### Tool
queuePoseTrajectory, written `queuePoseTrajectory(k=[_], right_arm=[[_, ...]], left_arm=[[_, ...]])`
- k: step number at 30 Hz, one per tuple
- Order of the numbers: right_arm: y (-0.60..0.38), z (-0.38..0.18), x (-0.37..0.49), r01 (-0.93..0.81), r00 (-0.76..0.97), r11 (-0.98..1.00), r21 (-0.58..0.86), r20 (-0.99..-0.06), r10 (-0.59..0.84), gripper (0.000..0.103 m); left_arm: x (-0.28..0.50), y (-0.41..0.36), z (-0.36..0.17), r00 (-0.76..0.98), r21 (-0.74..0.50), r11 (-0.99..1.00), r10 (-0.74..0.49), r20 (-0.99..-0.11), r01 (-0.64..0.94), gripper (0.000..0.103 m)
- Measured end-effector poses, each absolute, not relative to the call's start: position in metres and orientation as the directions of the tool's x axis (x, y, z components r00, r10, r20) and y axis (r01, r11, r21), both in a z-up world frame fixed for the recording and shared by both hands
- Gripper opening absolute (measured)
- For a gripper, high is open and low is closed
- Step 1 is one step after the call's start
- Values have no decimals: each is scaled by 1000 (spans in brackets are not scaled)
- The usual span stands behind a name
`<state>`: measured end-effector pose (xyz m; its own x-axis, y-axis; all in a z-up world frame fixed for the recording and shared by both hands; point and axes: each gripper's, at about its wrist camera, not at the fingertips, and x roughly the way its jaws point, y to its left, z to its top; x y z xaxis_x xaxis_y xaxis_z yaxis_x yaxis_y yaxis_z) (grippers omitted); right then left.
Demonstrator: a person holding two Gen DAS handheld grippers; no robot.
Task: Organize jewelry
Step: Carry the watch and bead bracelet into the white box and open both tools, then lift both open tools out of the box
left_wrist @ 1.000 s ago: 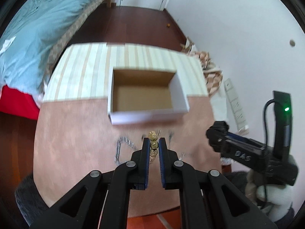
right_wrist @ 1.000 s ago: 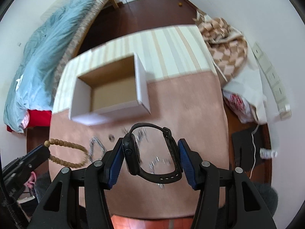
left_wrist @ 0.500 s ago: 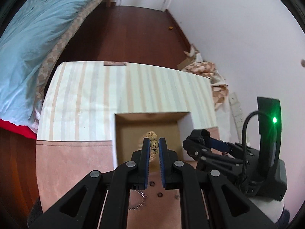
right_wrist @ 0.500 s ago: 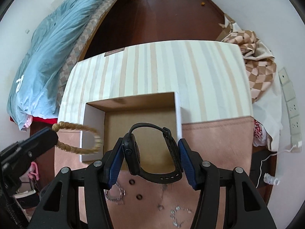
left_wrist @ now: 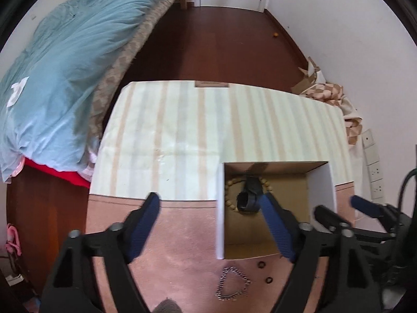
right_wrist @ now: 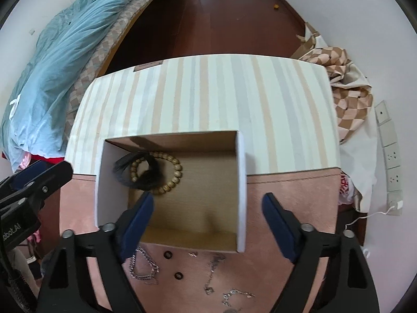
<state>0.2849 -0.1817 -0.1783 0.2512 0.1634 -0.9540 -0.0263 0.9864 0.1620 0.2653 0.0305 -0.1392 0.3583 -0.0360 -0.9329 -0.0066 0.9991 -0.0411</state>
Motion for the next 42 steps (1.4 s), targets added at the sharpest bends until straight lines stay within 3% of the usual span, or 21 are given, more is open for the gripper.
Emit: queuePoseTrajectory(k=[3, 6, 19, 42], right_arm=[[-188, -179, 275, -14, 263, 991, 131, -956, 130, 92], [-192, -183, 266, -11, 264, 994, 106, -959, 105, 100], [-190, -177, 237, -18, 289, 997, 78, -954, 80, 100], [-189, -72, 143, -38, 459, 997, 73, -885, 83, 100]], left_arm=[[257, 38, -143, 368, -14, 999, -2, -930, -30, 89], [246, 43, -148, 374, -8, 999, 11, -927, -49, 102], [214, 38, -149, 377, 30, 998, 48, -925, -53, 102], [123, 35, -63, 521, 37, 998, 54, -852, -43, 102]])
